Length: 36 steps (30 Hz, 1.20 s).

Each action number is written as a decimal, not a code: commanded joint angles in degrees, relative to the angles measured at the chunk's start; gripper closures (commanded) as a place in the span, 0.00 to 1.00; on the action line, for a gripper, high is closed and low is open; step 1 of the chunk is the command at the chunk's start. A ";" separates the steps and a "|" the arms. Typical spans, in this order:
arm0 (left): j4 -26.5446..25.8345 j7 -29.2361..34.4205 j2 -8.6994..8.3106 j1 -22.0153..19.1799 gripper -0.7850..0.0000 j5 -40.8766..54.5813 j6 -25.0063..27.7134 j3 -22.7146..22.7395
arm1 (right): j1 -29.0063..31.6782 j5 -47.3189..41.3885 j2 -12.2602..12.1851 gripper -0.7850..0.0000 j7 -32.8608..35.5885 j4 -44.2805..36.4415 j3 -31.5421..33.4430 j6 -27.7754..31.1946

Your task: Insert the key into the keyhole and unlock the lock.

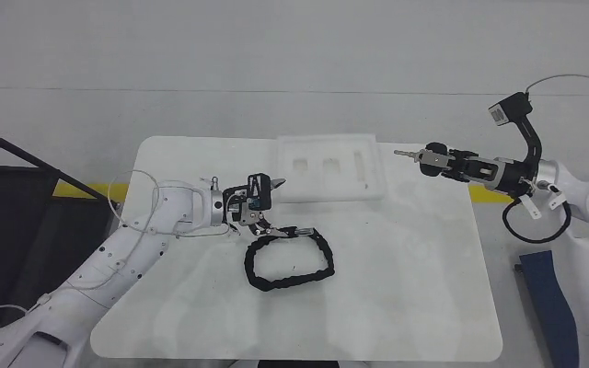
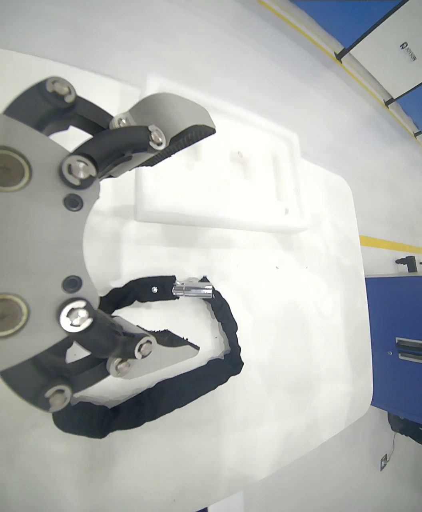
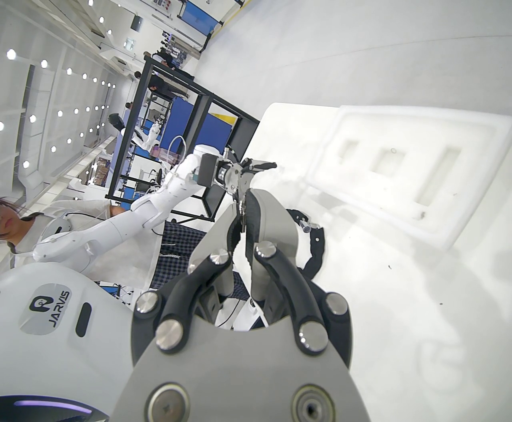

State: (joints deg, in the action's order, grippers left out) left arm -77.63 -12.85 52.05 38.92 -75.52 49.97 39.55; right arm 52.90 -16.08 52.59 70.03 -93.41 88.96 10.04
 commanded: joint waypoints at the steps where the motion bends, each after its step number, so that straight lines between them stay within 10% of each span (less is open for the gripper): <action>1: 1.39 -0.12 0.80 -0.35 0.00 -0.42 1.05 -1.52 | 0.00 0.00 0.00 1.00 0.00 0.00 0.00 0.00; 17: 13.56 -2.54 7.11 -3.92 0.00 -2.37 3.61 -8.79 | 0.00 0.00 0.00 1.00 0.00 0.00 0.00 0.00; 36: 13.31 -2.11 7.19 -3.31 0.00 -2.16 1.76 -8.42 | 0.00 0.00 0.00 1.00 0.00 0.00 0.00 0.00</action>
State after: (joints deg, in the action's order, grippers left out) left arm -63.99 -15.34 59.26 35.08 -77.80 53.62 30.79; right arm 52.90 -16.08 52.59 70.03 -93.41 88.96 10.04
